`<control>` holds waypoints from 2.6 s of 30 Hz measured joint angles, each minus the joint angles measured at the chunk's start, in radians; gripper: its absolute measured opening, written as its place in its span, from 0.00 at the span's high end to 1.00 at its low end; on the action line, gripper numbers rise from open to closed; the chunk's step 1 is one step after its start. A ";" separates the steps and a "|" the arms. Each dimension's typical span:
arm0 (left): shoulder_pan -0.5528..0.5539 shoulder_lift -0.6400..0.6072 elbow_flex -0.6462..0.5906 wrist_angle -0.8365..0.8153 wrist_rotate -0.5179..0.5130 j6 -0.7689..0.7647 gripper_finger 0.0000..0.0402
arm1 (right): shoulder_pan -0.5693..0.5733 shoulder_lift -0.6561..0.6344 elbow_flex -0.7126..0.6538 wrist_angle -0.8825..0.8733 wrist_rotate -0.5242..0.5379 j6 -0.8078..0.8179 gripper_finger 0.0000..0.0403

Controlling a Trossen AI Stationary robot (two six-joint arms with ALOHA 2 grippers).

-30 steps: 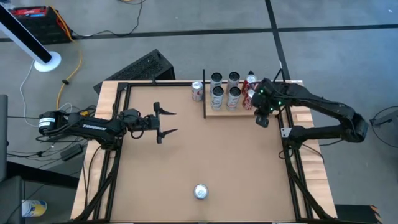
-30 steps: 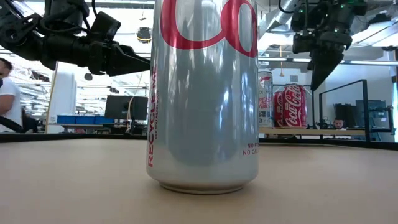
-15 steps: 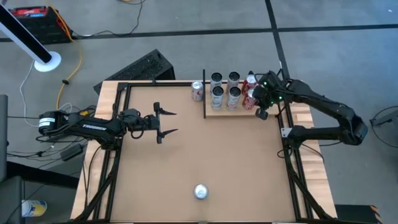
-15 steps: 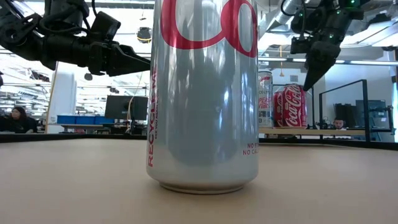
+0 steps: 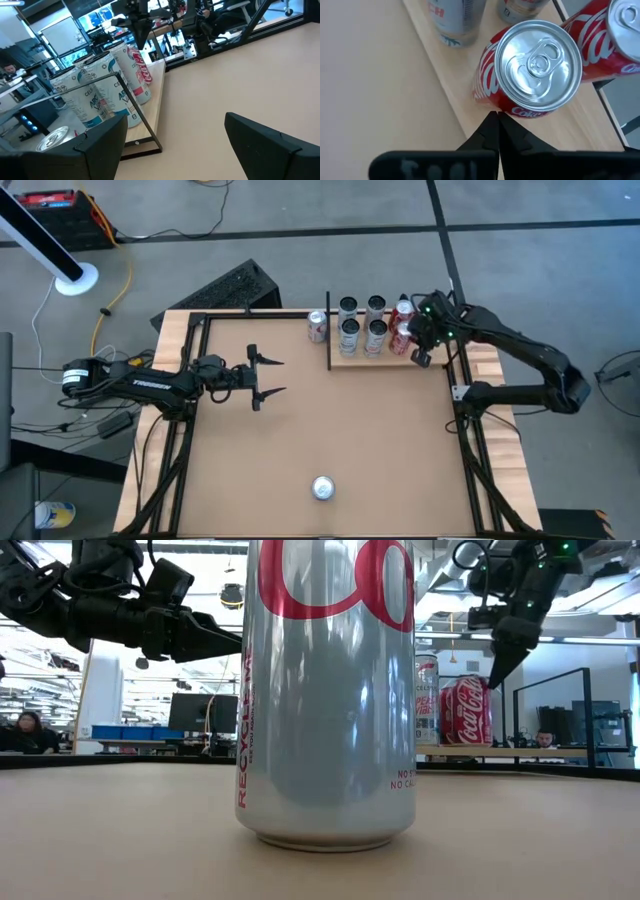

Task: Place canned beverage on shelf
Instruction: Put the red soda can on the shelf

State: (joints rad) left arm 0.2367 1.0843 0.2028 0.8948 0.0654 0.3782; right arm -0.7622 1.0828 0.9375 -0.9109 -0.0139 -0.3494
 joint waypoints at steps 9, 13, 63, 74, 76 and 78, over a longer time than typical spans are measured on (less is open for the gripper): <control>0.000 0.000 0.000 0.000 0.000 -0.001 0.20 | 0.000 0.065 0.000 -0.018 0.016 -0.020 0.96; 0.000 0.000 0.000 0.000 0.000 0.002 0.20 | 0.008 0.067 0.000 -0.057 0.014 -0.015 0.95; 0.000 0.000 0.000 -0.004 0.000 0.003 0.20 | 0.079 0.127 0.077 0.242 0.122 0.053 0.95; 0.000 0.000 0.000 -0.006 0.000 0.003 0.20 | 0.082 0.127 0.077 0.231 0.091 0.052 0.95; 0.000 0.000 0.000 -0.006 0.000 0.003 0.20 | 0.082 0.127 0.077 0.228 0.076 0.052 0.95; 0.000 0.000 0.000 -0.006 0.000 0.003 0.20 | 0.082 0.126 0.077 0.222 0.065 0.052 0.95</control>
State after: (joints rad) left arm 0.2367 1.0843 0.2028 0.8886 0.0658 0.3817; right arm -0.6800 1.2091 1.0142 -0.6884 0.0512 -0.2977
